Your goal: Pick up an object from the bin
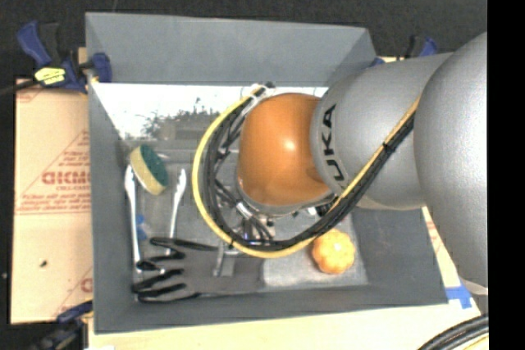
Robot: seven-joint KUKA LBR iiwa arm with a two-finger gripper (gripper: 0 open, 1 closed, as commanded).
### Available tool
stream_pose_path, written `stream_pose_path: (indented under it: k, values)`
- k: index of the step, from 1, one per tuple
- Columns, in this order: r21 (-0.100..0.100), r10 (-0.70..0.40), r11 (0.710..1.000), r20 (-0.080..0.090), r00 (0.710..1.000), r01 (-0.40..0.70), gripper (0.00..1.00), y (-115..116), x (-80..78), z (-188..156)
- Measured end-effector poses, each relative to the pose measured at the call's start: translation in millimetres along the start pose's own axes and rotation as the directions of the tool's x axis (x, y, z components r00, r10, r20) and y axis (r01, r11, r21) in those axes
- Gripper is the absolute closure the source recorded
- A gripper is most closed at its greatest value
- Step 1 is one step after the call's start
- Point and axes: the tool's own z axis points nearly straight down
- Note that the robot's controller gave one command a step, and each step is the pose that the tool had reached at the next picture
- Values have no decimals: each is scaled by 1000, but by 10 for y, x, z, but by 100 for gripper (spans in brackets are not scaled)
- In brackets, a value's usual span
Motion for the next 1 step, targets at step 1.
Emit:
stream_pose_path:
  k: [1]
  values:
    - [-7, -528, 849, -19, 849, 528, 0, 336, 133, 641]
